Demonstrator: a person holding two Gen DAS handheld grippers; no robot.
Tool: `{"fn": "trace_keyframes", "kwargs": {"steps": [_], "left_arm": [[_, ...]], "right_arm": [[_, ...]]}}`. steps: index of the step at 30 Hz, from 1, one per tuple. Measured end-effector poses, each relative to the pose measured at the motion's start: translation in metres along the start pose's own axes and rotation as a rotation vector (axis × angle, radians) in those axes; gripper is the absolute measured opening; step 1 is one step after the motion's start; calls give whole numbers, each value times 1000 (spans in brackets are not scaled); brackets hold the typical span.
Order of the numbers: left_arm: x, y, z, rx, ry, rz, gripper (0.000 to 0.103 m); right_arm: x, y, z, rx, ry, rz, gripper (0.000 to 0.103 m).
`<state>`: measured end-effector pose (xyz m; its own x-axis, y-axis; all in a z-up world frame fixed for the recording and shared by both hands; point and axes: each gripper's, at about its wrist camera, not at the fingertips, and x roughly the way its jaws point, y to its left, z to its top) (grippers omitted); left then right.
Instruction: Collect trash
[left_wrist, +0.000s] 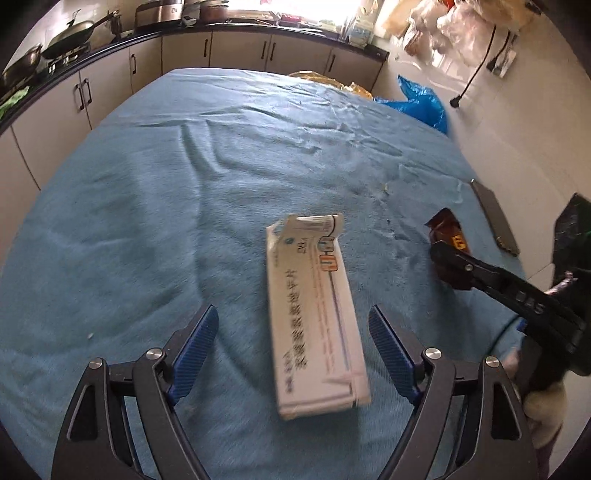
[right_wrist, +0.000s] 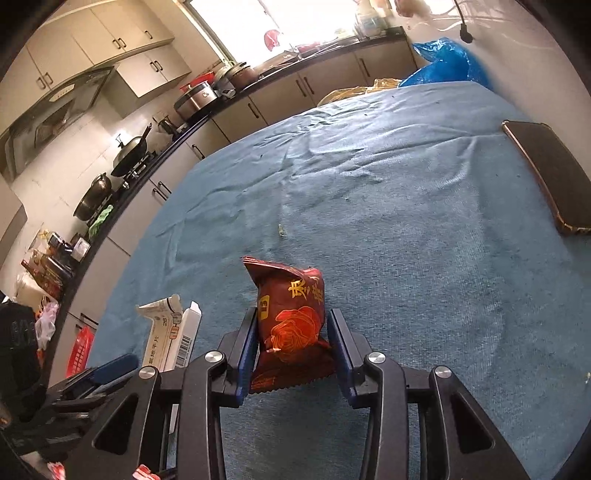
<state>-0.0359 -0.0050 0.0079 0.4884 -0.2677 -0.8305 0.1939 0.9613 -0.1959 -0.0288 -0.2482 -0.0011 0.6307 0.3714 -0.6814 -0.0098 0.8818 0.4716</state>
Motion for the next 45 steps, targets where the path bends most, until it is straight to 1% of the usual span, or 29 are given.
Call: {"fn": "trace_keyframes", "kwargs": {"steps": [4, 10, 13, 16, 17, 18, 19, 20, 24, 25, 26, 29, 31, 35, 37, 40, 45], "left_arm": [[6, -11, -1, 44, -18, 67, 82], [9, -21, -6, 111, -21, 132, 83], [8, -21, -7, 100, -23, 133, 85], [7, -20, -10, 80, -43, 135, 85], [6, -21, -12, 78, -54, 143, 82], [5, -21, -14, 77, -64, 159, 77], [2, -20, -15, 72, -75, 173, 59], [-1, -18, -15, 63, -86, 169, 49], [-13, 1, -14, -21, -55, 64, 49], [-20, 7, -15, -41, -59, 40, 50], [-25, 9, -18, -47, -68, 31, 50], [-49, 14, -27, -51, -112, 22, 50], [-62, 18, -33, -49, -128, 8, 50], [-76, 25, -45, -62, -135, -28, 50], [-82, 31, -51, -74, -139, -34, 50], [-91, 39, -56, -87, -153, -32, 50], [-105, 56, -61, -116, -176, 0, 50]], "right_arm": [[1, 0, 0, 3, -2, -2, 42], [1, -3, 1, 21, -3, 8, 42], [0, -4, 0, 25, -5, 8, 42], [0, -3, -1, 22, -6, 5, 42], [0, -3, -1, 19, -7, 2, 42], [0, -2, -1, 16, -8, -1, 42], [0, -2, -2, 13, -10, -3, 42], [0, -1, -2, 11, -10, -5, 42], [0, 2, -4, -7, -15, -20, 42], [0, 4, -4, -16, -18, -26, 41], [-1, 6, -5, -23, -22, -30, 41], [-2, 11, -6, -50, -37, -45, 41], [-3, 13, -7, -65, -44, -57, 41], [-5, 12, -8, -60, -51, -63, 41], [-6, 11, -9, -48, -56, -63, 41], [-7, 8, -8, -36, -60, -65, 41], [-5, 7, -8, -38, -44, -68, 41]]}}
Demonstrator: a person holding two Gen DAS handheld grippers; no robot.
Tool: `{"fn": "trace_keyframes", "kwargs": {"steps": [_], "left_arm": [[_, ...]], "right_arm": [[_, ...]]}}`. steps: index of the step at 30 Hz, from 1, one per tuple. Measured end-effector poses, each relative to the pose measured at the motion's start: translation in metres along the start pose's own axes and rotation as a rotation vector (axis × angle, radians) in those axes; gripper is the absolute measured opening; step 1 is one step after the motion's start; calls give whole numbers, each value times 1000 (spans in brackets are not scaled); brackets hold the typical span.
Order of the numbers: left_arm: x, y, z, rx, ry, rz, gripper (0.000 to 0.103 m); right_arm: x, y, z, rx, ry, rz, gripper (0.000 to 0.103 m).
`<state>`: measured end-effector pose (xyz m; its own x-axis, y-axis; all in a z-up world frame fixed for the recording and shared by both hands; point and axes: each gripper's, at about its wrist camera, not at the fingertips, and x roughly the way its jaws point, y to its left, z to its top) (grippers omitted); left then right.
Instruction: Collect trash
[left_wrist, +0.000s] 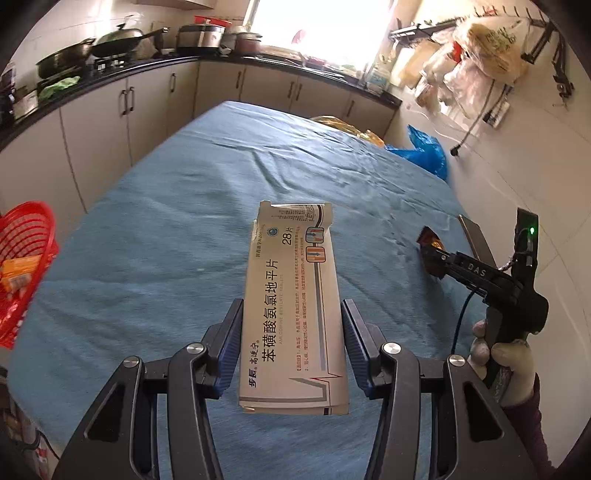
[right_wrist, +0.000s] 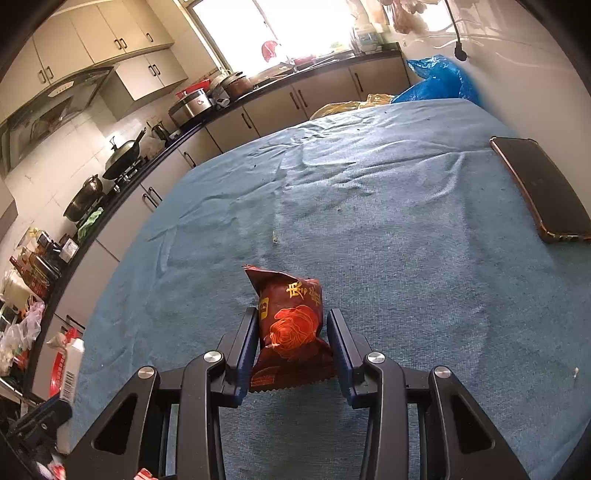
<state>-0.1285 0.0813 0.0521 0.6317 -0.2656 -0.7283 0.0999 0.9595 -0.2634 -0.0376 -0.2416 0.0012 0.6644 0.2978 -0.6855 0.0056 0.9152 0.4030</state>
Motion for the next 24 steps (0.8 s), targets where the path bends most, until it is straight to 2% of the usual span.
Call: {"fn": "trace_keyframes", "kwargs": {"steps": [6, 10, 17, 24], "left_arm": [[-22, 25, -7, -6, -47, 93, 50], [-29, 41, -11, -12, -68, 160, 50], [-30, 47, -16, -26, -65, 159, 50], [-43, 50, -18, -19, -101, 178, 50]], "right_arm": [[-2, 18, -4, -63, 16, -55, 41], [-16, 41, -18, -90, 43, -3, 41], [-39, 90, -47, -187, 65, 92, 41], [-42, 126, -70, -270, 74, 115, 41]]}}
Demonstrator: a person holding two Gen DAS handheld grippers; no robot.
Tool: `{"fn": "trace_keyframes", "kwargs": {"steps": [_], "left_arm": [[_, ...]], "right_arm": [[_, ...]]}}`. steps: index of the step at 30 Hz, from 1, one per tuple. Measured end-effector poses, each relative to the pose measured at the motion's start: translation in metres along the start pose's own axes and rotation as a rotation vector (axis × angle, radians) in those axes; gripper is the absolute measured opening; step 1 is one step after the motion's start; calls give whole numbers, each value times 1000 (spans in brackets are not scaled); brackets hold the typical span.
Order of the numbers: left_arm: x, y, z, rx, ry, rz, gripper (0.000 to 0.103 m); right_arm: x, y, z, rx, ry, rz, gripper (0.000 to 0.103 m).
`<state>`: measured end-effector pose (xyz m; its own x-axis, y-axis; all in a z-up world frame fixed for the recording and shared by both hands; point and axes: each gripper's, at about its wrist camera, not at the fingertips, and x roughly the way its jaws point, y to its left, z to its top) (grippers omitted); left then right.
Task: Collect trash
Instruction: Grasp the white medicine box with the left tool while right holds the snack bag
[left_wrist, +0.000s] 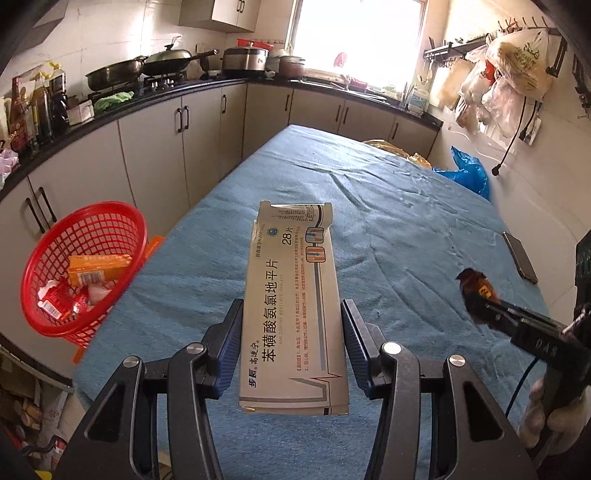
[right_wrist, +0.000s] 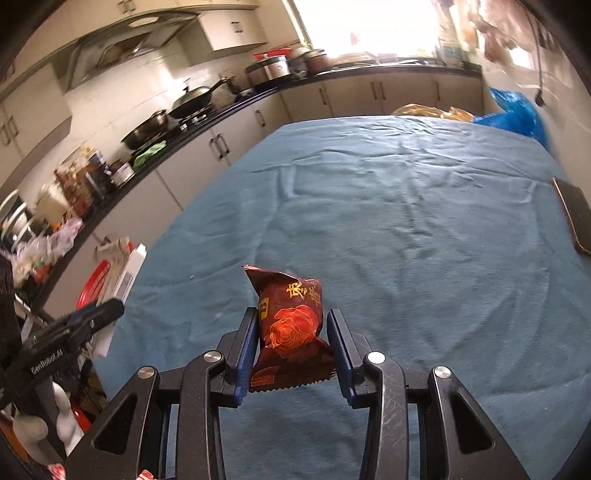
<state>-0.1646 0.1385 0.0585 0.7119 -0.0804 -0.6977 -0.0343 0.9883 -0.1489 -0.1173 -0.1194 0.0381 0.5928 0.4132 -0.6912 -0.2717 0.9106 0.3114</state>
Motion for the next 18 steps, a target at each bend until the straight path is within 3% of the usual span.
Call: {"fn": "trace_keyframes", "kwargs": {"steps": [18], "left_arm": [[-10, 9, -4, 1, -26, 21, 50]], "right_arm": [[4, 38, -10, -65, 11, 30, 41]]}}
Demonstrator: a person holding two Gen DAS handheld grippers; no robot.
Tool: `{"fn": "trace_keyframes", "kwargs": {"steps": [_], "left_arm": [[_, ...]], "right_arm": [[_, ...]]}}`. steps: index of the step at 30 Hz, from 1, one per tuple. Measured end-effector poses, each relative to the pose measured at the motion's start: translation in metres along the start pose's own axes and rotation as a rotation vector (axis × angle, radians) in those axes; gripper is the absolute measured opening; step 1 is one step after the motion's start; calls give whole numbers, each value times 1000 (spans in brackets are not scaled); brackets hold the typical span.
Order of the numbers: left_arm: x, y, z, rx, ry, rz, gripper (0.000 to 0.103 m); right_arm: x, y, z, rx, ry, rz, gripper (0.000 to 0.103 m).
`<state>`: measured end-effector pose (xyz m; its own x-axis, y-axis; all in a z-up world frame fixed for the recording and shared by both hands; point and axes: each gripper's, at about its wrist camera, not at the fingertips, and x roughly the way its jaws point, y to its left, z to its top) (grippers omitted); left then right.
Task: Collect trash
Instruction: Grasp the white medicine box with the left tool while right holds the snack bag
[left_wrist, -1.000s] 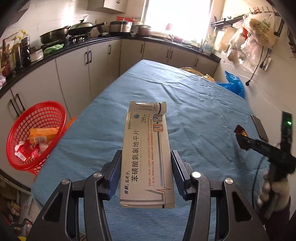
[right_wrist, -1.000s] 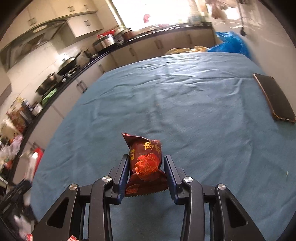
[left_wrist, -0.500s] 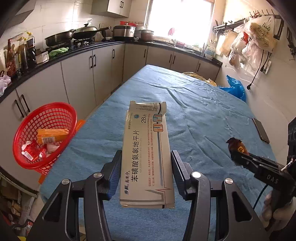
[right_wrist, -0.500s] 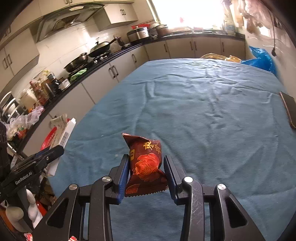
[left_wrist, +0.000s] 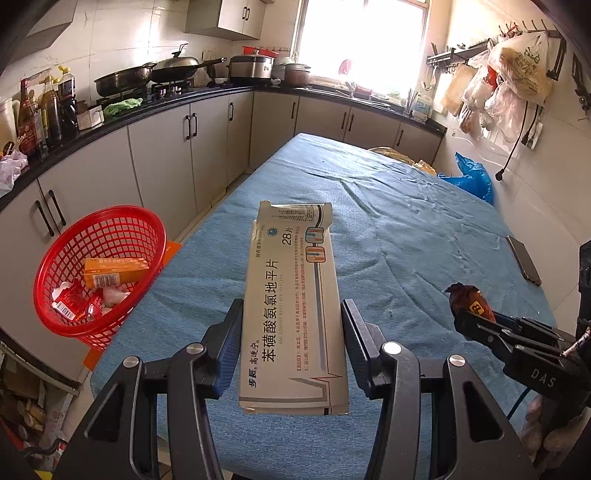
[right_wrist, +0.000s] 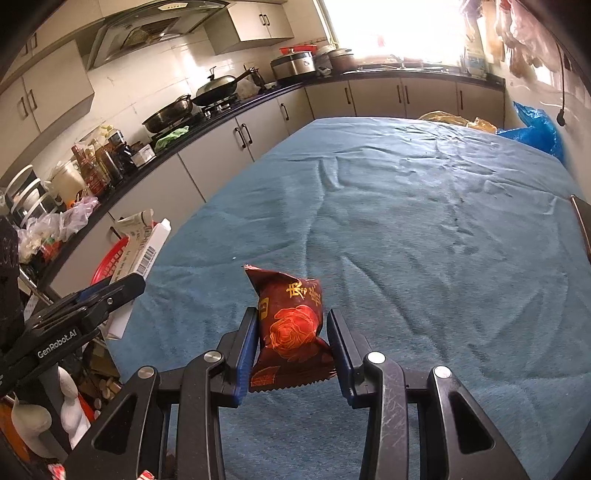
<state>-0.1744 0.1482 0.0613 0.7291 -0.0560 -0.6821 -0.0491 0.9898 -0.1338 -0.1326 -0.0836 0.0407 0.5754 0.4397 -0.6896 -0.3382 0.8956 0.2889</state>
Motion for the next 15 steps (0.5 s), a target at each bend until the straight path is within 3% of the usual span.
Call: {"fn": "trace_keyframes", "kwargs": {"steps": [15], "left_arm": [[0, 4, -3, 13, -9, 55, 50]], "right_arm": [[7, 10, -5, 0, 16, 22, 41]]}}
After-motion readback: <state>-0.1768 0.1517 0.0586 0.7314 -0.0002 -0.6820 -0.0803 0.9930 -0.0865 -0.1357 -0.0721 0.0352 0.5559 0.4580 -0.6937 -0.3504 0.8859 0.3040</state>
